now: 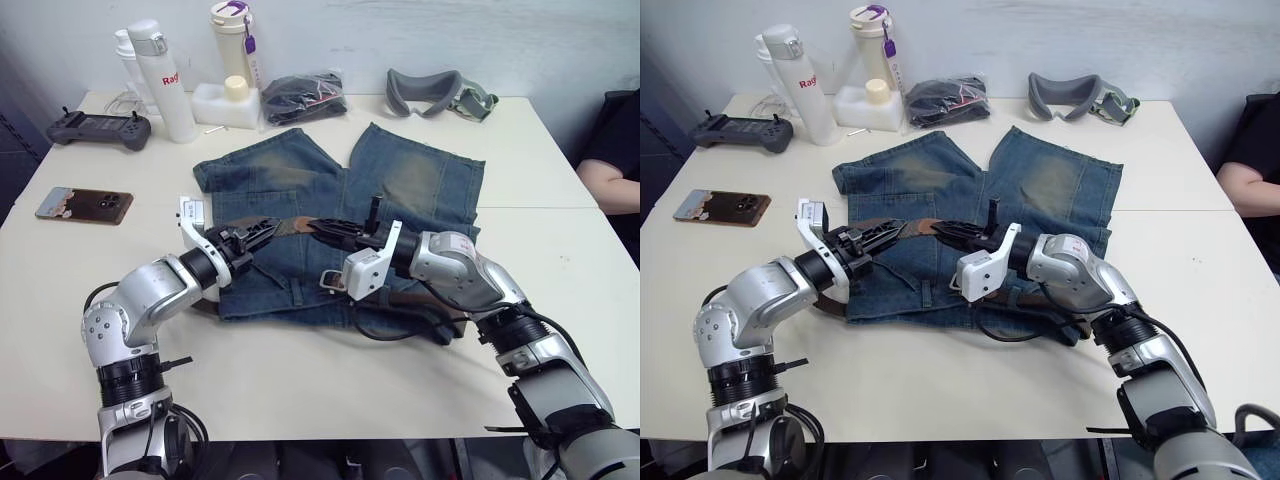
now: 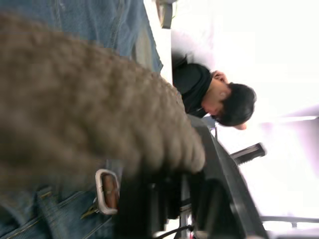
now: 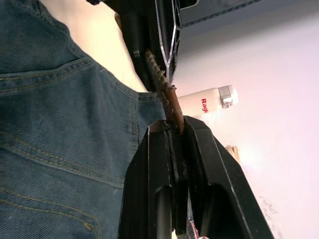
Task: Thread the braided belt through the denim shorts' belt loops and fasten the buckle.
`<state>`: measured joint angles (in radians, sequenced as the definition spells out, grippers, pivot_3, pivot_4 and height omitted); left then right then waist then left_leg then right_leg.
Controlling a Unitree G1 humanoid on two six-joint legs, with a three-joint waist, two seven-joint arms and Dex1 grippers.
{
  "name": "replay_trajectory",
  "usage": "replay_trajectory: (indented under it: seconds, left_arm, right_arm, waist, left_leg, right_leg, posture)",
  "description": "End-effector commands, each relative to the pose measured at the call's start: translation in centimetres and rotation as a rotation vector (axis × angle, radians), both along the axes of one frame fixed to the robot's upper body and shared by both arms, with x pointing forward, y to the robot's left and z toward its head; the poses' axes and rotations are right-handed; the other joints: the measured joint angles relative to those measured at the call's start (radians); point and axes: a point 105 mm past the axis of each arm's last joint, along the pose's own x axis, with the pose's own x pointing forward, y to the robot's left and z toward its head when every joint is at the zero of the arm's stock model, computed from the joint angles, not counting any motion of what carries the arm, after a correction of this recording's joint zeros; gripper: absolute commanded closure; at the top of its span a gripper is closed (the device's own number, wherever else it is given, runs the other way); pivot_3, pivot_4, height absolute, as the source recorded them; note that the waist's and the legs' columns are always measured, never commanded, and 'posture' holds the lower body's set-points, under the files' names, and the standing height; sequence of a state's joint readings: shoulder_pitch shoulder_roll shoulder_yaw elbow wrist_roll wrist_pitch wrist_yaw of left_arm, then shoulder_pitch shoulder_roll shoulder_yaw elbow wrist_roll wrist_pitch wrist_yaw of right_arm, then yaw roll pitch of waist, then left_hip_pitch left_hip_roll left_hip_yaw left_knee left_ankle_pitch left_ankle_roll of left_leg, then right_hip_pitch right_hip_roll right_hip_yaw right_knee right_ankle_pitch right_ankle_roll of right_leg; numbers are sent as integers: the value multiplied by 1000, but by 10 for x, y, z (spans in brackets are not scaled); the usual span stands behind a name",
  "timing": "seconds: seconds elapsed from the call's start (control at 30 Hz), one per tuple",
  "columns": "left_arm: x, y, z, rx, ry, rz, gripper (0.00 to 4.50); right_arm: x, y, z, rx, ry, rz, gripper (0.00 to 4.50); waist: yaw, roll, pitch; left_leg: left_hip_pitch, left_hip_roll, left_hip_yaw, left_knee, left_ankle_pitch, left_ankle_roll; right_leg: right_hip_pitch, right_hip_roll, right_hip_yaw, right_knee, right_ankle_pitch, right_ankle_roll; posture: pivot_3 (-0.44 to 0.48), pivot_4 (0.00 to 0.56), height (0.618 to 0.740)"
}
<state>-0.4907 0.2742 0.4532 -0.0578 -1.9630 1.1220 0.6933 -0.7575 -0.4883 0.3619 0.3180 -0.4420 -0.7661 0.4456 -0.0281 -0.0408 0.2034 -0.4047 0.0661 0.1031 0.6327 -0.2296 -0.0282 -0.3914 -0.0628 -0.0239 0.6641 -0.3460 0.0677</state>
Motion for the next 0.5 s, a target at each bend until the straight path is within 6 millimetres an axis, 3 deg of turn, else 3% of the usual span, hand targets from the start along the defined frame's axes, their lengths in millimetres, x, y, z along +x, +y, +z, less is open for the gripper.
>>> replay_trajectory:
  seconds: [0.03,0.07,0.1,0.27,0.37,0.4,0.5]
  left_arm:
    - [2,15,13,-45,-36,66,4458]
    - [1,17,12,-48,-37,67,4458]
    - [0,19,9,-40,-30,69,4492]
    - [-11,31,-4,25,-29,53,4500]
    - [-22,41,-9,98,-39,32,4500]
    - [-26,43,-11,122,-44,16,4500]
    - [-38,48,-18,179,-42,-31,4500]
  right_arm:
    - [-10,-3,13,55,27,52,4500]
    - [-11,-5,13,62,56,58,4500]
    - [-10,-8,13,57,83,57,4089]
    - [-4,-36,10,5,276,9,1839]
    - [-1,-60,16,71,573,-34,350]
    - [-2,-67,18,91,686,-42,53]
    - [-18,-85,15,46,1025,-48,53]
  waist:
    - [1,0,0]
    - [1,0,0]
    - [1,0,0]
    - [0,0,0]
    - [1,0,0]
    - [1,0,0]
    - [2,0,0]
  left_leg:
    - [0,0,0,0,0,0]
    - [0,0,0,0,0,0]
    - [0,0,0,0,0,0]
    - [1,0,0,-1,0,0]
    - [1,1,0,-1,0,0]
    - [1,2,0,-1,0,0]
    - [0,4,0,-2,0,0]
  right_leg:
    - [0,0,0,0,0,0]
    - [0,0,0,0,0,0]
    - [0,0,0,0,0,0]
    - [0,0,1,0,0,0]
    - [0,0,1,-1,0,0]
    - [0,0,1,-1,0,0]
    - [0,-2,1,-1,0,0]
  posture:
    - [0,150,739]
    - [0,150,739]
    - [0,150,739]
    - [0,150,739]
    - [0,150,739]
    - [0,150,739]
    - [0,150,739]
